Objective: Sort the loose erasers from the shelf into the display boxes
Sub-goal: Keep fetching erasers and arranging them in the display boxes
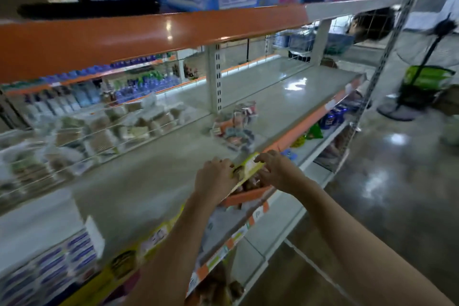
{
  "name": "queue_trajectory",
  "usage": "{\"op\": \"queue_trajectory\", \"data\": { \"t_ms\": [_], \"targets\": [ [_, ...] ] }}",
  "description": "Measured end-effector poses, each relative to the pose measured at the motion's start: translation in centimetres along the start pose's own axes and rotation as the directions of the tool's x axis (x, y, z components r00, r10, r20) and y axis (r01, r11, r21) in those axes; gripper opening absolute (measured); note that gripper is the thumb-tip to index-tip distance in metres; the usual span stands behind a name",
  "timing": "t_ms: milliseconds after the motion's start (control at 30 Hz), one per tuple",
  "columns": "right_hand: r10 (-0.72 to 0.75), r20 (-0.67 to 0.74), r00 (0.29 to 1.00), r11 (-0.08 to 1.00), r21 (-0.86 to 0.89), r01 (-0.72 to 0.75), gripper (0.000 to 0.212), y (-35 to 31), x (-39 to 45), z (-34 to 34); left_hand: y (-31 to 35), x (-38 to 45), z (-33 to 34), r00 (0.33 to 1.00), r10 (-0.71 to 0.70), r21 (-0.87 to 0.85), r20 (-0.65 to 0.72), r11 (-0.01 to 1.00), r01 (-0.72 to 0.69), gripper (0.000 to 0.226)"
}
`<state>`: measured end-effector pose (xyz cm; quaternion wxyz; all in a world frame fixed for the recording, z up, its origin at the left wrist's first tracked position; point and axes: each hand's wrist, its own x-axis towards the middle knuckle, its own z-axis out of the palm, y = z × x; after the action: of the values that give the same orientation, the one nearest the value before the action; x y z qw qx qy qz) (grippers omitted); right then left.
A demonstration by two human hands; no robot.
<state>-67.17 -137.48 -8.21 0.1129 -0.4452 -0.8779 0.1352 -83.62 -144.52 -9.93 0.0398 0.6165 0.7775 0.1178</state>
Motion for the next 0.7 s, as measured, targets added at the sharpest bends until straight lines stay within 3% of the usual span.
{"op": "queue_trajectory", "data": {
  "t_ms": [167,300,400,500,700],
  "targets": [
    [-0.012,0.035,0.999,1.000,-0.020,0.013,0.038,4.5,6.4,-0.6,0.4,8.3,1.6,0.999,-0.001,-0.031,-0.050,1.000,0.000,0.041],
    [-0.051,0.048,0.998,0.999,-0.011,0.051,0.040,7.1,12.6,-1.1,-0.2,15.4,1.8,0.990,-0.080,-0.061,-0.120,0.995,0.073,0.038],
    [-0.116,0.048,0.992,0.993,-0.010,0.116,0.040,7.7,16.8,-1.0,-1.4,19.2,1.9,0.978,-0.149,-0.076,-0.147,0.987,0.139,0.033],
    [-0.193,0.028,0.981,0.981,0.001,0.193,0.040,7.2,20.3,-0.2,-2.6,22.0,2.2,0.977,-0.193,-0.048,-0.088,0.981,0.189,0.036],
    [-0.410,0.115,0.905,0.900,-0.109,0.422,0.051,6.9,24.7,2.1,-4.1,24.5,2.9,0.984,-0.164,-0.045,-0.075,0.986,0.161,0.028]
  ]
}}
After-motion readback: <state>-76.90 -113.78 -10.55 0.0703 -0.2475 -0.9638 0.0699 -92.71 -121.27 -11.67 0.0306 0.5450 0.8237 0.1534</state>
